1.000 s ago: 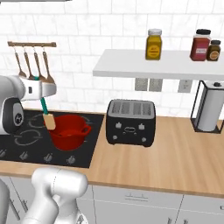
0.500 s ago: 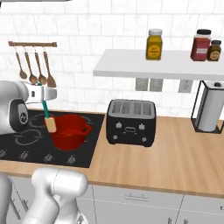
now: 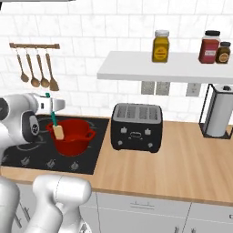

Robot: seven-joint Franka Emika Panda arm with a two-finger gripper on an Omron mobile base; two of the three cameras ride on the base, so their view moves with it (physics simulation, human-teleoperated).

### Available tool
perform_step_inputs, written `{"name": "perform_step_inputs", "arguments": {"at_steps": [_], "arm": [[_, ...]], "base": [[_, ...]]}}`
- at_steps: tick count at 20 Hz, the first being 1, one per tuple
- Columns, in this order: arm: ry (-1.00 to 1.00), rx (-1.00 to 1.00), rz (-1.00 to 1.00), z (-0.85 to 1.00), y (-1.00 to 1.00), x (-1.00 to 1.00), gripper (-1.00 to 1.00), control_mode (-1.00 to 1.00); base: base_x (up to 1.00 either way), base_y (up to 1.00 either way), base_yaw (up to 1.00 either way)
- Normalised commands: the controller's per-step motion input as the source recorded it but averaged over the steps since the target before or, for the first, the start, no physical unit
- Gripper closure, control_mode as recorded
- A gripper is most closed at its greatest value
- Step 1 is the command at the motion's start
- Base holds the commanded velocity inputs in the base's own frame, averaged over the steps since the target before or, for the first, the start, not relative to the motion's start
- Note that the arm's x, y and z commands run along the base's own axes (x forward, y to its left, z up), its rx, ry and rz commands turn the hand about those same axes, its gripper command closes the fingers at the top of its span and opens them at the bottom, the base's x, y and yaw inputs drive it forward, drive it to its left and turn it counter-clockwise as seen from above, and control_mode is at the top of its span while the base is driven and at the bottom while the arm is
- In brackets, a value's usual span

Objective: Put the lemon and bell pepper in the pot. Retrieve the spatula and lightly stir the vegetables in the pot.

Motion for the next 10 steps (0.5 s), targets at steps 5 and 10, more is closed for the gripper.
{"name": "perform_step_inputs", "arguments": {"at_steps": [5, 10], "arm": [[-0.01, 0.00, -0.01, -0.24, 0.05, 0.21, 1.00, -1.00], [0.00, 0.00, -0.02, -0.21, 0.12, 0.25, 1.00, -1.00]], "base": [[0.00, 0.00, 0.00], [0.00, 0.00, 0.00]]}}
